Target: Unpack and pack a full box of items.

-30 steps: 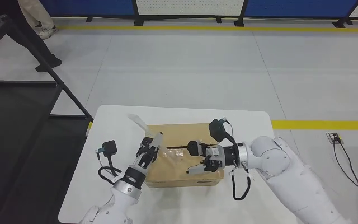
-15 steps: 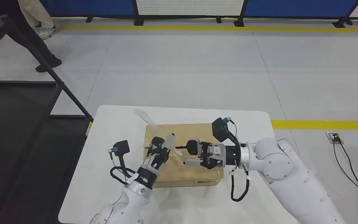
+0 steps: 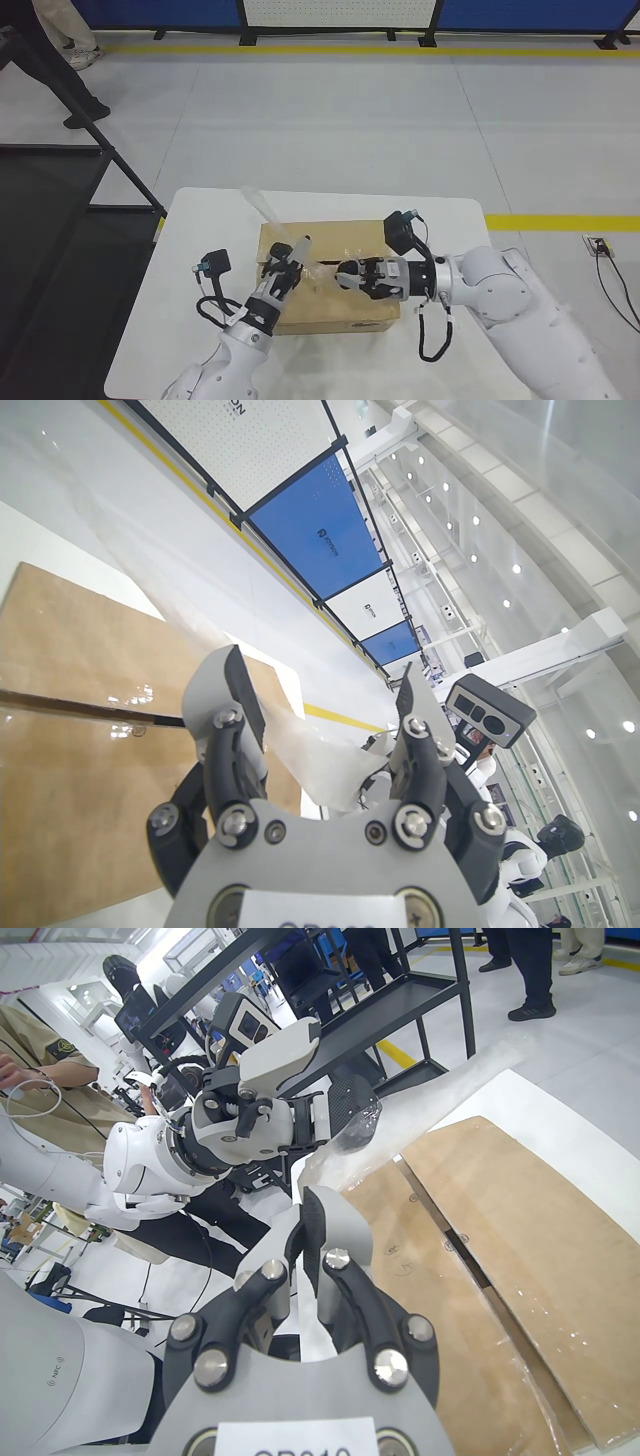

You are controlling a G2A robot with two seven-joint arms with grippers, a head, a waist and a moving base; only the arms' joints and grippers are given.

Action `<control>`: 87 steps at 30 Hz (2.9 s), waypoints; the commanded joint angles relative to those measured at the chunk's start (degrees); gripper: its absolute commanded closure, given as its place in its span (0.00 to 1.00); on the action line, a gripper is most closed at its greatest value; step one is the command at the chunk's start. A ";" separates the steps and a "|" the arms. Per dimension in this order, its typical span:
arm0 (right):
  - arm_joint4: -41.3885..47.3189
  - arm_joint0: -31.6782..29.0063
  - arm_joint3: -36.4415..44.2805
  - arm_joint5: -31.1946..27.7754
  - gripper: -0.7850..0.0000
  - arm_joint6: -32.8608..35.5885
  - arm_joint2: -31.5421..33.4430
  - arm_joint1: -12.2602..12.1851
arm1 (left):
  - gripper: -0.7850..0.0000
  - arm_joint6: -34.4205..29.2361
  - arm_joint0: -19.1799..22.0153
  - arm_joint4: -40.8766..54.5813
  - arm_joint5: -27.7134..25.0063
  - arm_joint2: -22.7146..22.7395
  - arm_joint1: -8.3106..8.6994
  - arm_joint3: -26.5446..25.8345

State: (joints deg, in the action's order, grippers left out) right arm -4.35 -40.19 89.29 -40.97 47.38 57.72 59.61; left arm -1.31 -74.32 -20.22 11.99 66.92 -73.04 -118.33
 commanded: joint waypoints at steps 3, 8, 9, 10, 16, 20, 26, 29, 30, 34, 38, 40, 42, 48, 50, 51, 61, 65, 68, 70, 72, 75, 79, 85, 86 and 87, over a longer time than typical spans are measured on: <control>0.97 -0.13 -0.34 0.25 0.00 0.33 0.72 -0.18 | 0.26 -0.01 -0.20 0.10 0.00 0.16 -0.17 -0.08; 2.51 -0.03 -1.04 0.52 0.00 1.80 1.05 -0.36 | 0.28 -0.32 -0.34 -0.24 -0.15 0.09 -0.38 -0.13; 2.83 0.04 -1.29 0.62 0.00 2.00 1.08 -0.37 | 0.28 -0.37 -0.37 -0.34 -0.15 0.04 -0.42 -0.16; 3.22 0.10 -1.49 0.63 0.00 2.22 1.06 -0.38 | 0.28 -0.41 -0.39 -0.44 -0.13 -0.02 -0.46 -0.18; 7.30 1.11 -2.45 -1.06 0.00 5.61 -0.22 -0.26 | 0.29 -0.64 -0.32 -1.14 -0.17 -0.49 -0.75 0.14; 6.95 1.91 -2.46 -0.86 0.09 5.88 -1.00 -0.07 | 0.29 -0.72 -0.12 -1.24 -0.05 -0.88 -0.98 0.41; 5.96 2.47 -2.12 -0.51 0.53 5.40 -1.82 0.17 | 0.29 -0.69 -0.01 -1.40 -0.07 -1.40 -1.31 0.62; 5.71 2.59 -2.03 -0.60 0.66 5.55 -1.94 0.18 | 0.29 -0.84 0.01 -1.49 -0.17 -1.31 -1.43 0.67; 5.70 2.59 -1.99 -0.61 0.70 5.52 -1.94 0.18 | 0.29 -0.81 -0.01 -1.45 -0.20 -1.28 -1.48 0.67; 5.58 2.49 -1.68 -0.63 0.98 5.52 -1.89 0.14 | 0.29 -0.75 -0.03 -1.43 -0.22 -1.20 -1.66 0.67; 5.62 2.27 -1.51 -0.74 1.00 5.33 -1.58 0.04 | 0.29 -0.70 -0.07 -1.60 -0.13 -1.19 -1.83 0.71; 5.69 2.16 -1.57 -0.73 1.00 5.17 -1.26 -0.03 | 0.29 -0.76 -0.09 -1.70 -0.14 -1.17 -1.91 0.73; 6.01 2.04 -1.74 -0.66 1.00 5.05 -0.88 -0.12 | 0.29 -0.73 -0.15 -1.69 -0.17 -1.07 -1.98 0.75; 6.76 1.94 -2.81 -0.18 1.00 4.66 0.55 -0.42 | 0.29 -0.73 -0.55 -1.46 -0.22 -0.13 -2.14 0.48; 6.97 1.91 -3.13 -0.10 1.00 4.55 0.99 -0.52 | 0.29 -0.71 -0.77 -1.41 -0.33 0.29 -2.17 0.28; 6.91 1.90 -3.29 -0.09 1.00 4.39 1.27 -0.57 | 0.29 -0.71 -0.91 -1.37 -0.35 0.51 -2.18 0.19; 4.97 0.75 -2.81 -0.49 1.00 1.08 3.58 -0.96 | 0.27 -0.50 -3.25 0.03 -0.94 4.04 -2.17 -0.89; 4.86 0.87 -2.58 -0.38 1.00 1.18 4.15 -1.11 | 0.25 -0.44 -5.43 2.58 -1.25 7.55 -2.02 -1.62; 4.89 0.93 -2.67 0.04 1.00 0.90 4.47 -1.15 | 0.24 -1.19 -7.35 6.66 -1.74 11.88 -1.84 -1.88; 4.89 0.93 -2.67 0.04 1.00 0.90 4.47 -1.15 | 0.24 -1.92 -8.60 10.07 -2.05 15.55 -1.68 -1.64; 4.89 0.93 -2.67 0.04 1.00 0.90 4.47 -1.15 | 0.25 -4.06 -9.77 14.40 -2.86 19.59 -1.47 -1.16; 4.89 0.93 -2.67 0.04 1.00 0.90 4.47 -1.15 | 0.25 -9.13 -11.44 19.13 -4.16 26.03 -0.94 0.31; 4.89 0.93 -2.67 0.04 1.00 0.90 4.47 -1.15 | 0.20 -20.85 -12.71 22.76 -4.97 34.32 0.20 4.11; 4.89 0.93 -2.67 0.04 1.00 0.90 4.47 -1.15 | 0.00 -23.73 -13.06 21.16 -4.76 36.42 0.64 5.20; 4.89 0.93 -2.67 0.04 1.00 0.90 4.47 -1.15 | 0.00 -23.73 -13.06 21.16 -4.76 36.42 0.64 5.20; 4.89 0.93 -2.67 0.04 1.00 0.90 4.47 -1.15 | 0.00 -23.73 -13.06 21.16 -4.76 36.42 0.64 5.20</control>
State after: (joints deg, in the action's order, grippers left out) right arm 0.54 -39.26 86.62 -40.93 48.28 62.19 58.46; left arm -25.02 -87.38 0.93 7.24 103.33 -72.39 -113.13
